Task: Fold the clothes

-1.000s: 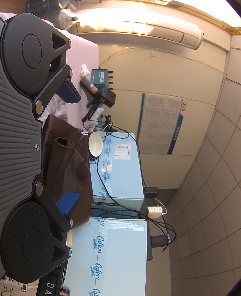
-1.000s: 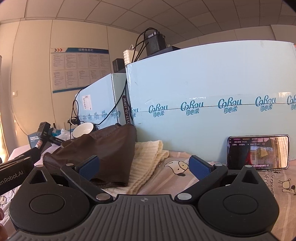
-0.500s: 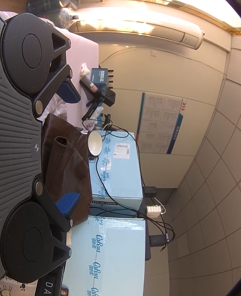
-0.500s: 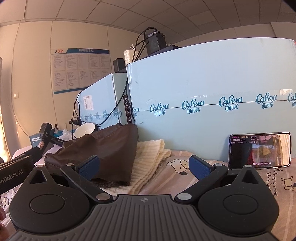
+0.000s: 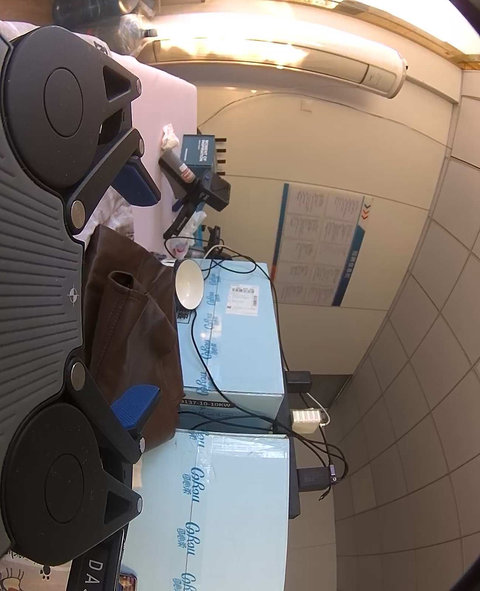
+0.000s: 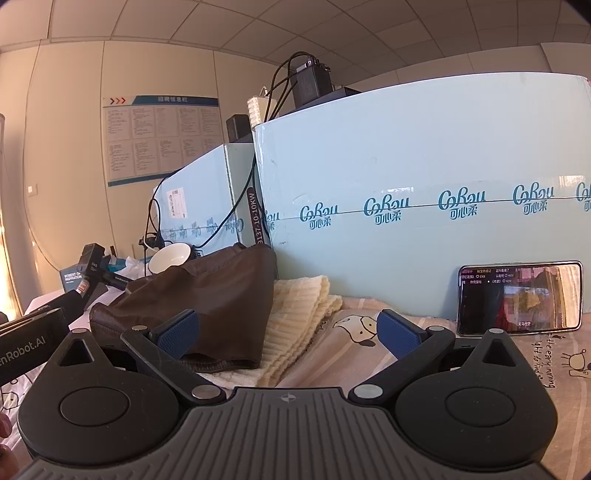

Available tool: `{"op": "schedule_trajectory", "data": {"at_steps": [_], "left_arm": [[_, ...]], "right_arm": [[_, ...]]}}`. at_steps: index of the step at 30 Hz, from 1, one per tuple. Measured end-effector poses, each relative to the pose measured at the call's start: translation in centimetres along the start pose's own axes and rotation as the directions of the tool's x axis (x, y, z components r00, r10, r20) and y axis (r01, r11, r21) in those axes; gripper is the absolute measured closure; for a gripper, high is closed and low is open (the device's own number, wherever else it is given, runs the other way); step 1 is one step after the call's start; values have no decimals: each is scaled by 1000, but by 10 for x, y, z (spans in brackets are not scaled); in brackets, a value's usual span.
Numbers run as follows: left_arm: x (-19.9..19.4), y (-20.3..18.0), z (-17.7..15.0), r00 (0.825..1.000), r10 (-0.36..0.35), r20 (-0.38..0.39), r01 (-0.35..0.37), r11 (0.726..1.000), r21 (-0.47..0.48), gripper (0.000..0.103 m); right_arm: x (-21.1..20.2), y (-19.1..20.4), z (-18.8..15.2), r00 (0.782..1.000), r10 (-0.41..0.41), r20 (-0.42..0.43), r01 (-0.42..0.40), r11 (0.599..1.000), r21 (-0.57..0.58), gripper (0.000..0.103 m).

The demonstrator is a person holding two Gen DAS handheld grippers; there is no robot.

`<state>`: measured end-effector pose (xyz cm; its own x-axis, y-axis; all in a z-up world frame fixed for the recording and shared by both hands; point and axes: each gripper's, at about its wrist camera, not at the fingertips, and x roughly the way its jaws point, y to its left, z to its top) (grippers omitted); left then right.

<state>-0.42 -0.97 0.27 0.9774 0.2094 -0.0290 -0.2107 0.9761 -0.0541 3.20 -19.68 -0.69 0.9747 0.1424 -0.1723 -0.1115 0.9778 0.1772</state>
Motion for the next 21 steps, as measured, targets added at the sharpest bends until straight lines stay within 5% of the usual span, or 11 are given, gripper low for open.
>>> {"op": "schedule_trajectory", "data": {"at_steps": [21], "left_arm": [[-1,0,0,1000,0,7,0,1000,4,0]], "right_arm": [[-1,-1,0,1000,3,5,-3,1000,5,0]]}}
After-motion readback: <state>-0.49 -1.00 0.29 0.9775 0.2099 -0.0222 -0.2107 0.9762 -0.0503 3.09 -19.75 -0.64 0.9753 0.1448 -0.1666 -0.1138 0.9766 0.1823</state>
